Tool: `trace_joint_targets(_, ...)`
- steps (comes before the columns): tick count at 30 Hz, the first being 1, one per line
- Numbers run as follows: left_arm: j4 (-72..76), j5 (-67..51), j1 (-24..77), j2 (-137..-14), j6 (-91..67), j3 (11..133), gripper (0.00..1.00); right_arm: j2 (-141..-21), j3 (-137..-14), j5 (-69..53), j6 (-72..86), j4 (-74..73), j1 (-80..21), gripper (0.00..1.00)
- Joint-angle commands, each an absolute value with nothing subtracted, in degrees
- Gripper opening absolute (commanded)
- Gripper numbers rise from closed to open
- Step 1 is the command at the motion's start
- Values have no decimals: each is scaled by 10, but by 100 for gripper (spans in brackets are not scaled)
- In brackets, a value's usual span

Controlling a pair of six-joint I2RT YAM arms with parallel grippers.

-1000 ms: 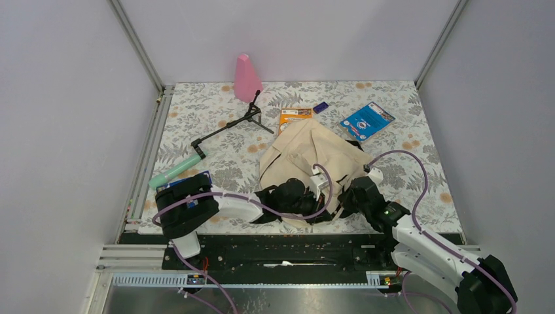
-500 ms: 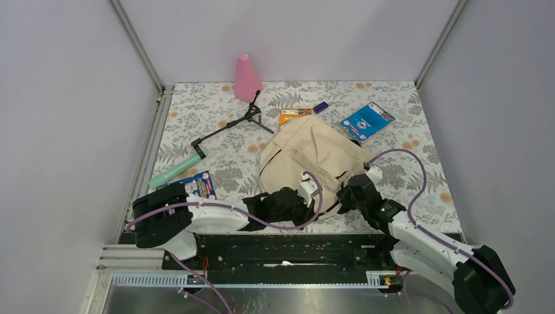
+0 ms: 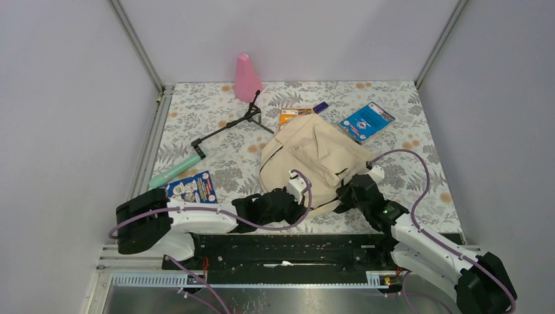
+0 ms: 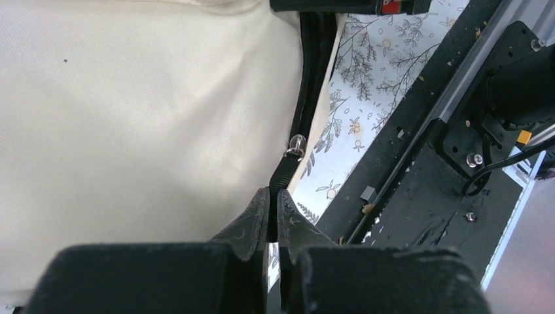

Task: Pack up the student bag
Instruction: Unzip the student bag at the center of the board.

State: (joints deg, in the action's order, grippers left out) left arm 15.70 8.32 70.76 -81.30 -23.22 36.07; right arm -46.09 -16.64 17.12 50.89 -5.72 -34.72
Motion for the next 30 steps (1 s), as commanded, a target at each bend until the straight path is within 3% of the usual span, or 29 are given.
trace_joint_targets(1, 141, 112, 708, -774, -224, 336, 0, -443, -173, 239, 515, -37, -345, 0)
trace_joint_targets(30, 36, 250, 704, -677, -254, 284, 0, -406, -162, 257, 523, -64, -342, 0)
